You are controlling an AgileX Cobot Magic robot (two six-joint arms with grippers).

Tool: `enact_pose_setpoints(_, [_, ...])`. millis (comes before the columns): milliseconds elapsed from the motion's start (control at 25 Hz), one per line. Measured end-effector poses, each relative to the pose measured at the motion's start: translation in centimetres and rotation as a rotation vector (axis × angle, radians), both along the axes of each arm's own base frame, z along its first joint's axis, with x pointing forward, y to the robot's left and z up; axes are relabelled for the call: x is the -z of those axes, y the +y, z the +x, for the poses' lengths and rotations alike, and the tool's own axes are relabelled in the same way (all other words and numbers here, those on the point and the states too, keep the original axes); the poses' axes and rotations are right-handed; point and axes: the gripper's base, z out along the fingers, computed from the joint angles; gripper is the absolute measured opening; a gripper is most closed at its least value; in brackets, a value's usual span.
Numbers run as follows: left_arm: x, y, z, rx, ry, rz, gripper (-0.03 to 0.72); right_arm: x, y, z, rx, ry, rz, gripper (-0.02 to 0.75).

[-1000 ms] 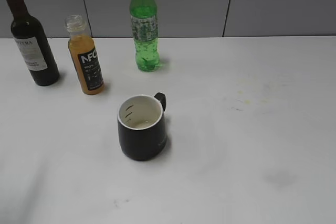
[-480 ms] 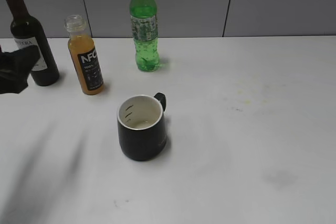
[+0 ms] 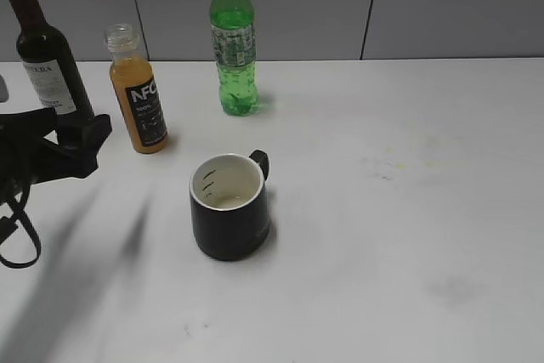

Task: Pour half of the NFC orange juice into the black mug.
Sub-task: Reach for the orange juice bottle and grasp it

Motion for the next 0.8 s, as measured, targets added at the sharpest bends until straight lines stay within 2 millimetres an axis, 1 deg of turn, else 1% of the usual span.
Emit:
enact_pose_setpoints(240, [1.9, -1.0, 2.4, 0.044, 0.028, 0.020, 0.661, 0.0, 0.0, 0.0, 0.000, 0.000, 0.001, 0.593])
enact_pose_setpoints(600, [3.8, -2.0, 5.7, 0.044, 0.035, 0.020, 0.666, 0.0, 0.0, 0.0, 0.000, 0.000, 0.001, 0.592])
enact_pose_setpoints(800, [4.5, -2.4, 7.5, 0.038, 0.034, 0.017, 0.666, 0.0, 0.0, 0.0, 0.000, 0.000, 0.001, 0.592])
